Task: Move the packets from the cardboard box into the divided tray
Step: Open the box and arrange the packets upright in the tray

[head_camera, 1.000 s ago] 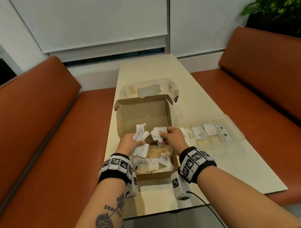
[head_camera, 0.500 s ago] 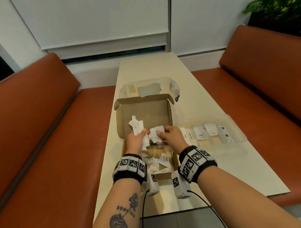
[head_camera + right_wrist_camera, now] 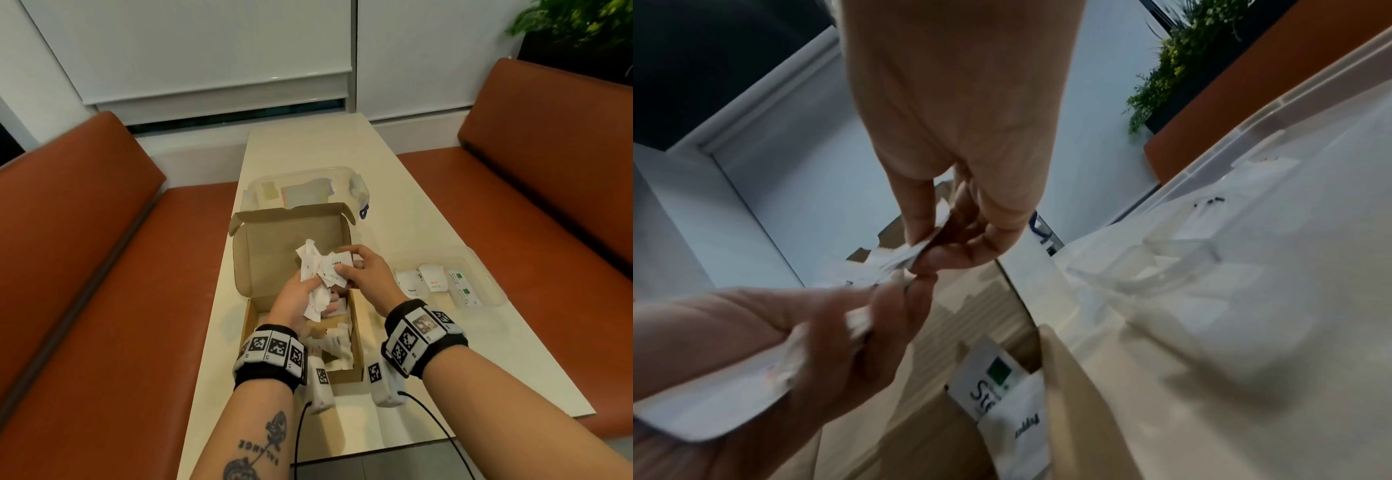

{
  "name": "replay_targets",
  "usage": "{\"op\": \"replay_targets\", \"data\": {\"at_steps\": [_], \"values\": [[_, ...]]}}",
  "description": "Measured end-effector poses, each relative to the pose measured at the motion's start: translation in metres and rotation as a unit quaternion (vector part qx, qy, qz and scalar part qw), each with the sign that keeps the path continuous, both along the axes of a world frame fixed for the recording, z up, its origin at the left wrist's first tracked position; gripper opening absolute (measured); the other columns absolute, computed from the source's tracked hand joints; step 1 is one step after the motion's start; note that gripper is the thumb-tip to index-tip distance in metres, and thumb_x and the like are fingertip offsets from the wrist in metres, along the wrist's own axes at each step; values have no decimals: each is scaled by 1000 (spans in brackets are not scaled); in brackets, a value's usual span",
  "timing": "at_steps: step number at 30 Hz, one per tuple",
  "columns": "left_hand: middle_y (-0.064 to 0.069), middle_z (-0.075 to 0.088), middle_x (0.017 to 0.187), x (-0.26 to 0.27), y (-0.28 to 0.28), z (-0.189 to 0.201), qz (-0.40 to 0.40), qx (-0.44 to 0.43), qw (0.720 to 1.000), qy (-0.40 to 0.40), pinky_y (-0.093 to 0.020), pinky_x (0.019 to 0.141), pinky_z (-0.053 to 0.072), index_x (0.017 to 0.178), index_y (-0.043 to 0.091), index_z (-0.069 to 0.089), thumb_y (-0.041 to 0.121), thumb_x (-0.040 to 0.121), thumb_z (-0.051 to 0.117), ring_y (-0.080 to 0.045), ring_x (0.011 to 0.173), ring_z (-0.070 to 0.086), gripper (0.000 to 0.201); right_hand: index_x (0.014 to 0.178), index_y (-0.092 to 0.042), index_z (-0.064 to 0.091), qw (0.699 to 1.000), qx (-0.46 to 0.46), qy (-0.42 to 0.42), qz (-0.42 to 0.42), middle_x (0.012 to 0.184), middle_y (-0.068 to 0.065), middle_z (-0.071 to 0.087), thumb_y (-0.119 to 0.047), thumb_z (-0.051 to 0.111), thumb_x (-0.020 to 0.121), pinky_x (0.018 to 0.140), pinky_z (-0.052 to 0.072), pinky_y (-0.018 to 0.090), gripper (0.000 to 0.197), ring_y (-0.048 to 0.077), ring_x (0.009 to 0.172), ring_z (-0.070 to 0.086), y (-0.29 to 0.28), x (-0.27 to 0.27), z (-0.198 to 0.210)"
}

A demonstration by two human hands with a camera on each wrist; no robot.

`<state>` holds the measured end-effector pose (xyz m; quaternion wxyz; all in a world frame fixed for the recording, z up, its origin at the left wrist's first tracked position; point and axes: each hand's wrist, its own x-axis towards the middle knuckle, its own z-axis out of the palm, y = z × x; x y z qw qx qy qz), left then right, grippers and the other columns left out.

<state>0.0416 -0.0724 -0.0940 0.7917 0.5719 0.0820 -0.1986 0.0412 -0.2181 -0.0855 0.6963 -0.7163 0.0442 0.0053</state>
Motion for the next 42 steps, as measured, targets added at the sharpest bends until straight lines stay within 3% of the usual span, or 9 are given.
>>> {"op": "replay_targets", "data": {"at_steps": [6,11,16,20,25,28,31,36,42], "values": [[-11,65,71,3,-1,13,-130,47,990,6,-18,38,40,107,10,55,6,97,42,-15,47,53,16,102,-5,66,999,2,13,39,88,8,68,-6,62,88,74,54,30,14,17,76,62,-16,4,8],[-10,66,74,2,3,14,-191,90,977,16,-17,36,38,105,9,56,7,95,47,-14,48,53,14,112,0,65,991,26,59,116,93,10,68,-8,60,90,68,52,20,24,15,77,62,-28,1,7],[-10,73,81,-2,4,9,-150,101,983,13,-19,39,43,106,7,58,14,95,51,-14,51,58,14,107,3,65,997,40,48,54,91,12,67,-8,60,90,67,53,21,21,16,75,63,-25,2,4],[-14,69,82,-1,9,2,-32,52,998,30,-21,40,47,117,3,55,9,98,44,-16,52,59,23,95,-2,67,997,63,26,-25,93,17,65,-7,59,90,78,51,33,10,23,80,60,-27,4,6],[-20,69,90,0,5,5,63,-78,993,59,-34,52,58,108,2,56,10,100,40,-29,69,67,20,99,-7,67,998,19,36,51,96,16,69,-6,61,89,74,56,31,12,21,78,65,-13,0,11],[-17,73,84,-2,-1,9,93,-121,987,54,-40,55,59,107,2,56,19,100,42,-30,70,72,23,106,-2,67,997,-31,34,61,93,11,69,-7,63,88,59,55,19,19,14,73,66,-1,-1,10],[-16,73,89,-5,-7,11,85,-112,990,26,-40,61,60,112,3,58,25,99,47,-28,77,73,28,107,-1,67,996,-59,24,57,93,11,70,-7,64,88,58,53,19,20,15,74,66,-2,-1,12],[-18,70,99,-10,-26,15,56,-50,997,-29,-37,62,60,122,-3,54,14,93,58,-28,81,72,33,100,-3,69,997,-37,19,72,90,11,71,-7,65,87,58,53,19,15,13,70,67,-28,-8,16],[-13,72,101,-11,-74,22,-28,-23,998,-55,-34,62,59,121,5,58,22,97,52,-26,86,72,30,95,-7,71,998,-32,22,43,79,1,73,-9,66,86,57,50,17,11,6,63,66,-81,-18,17]]}}
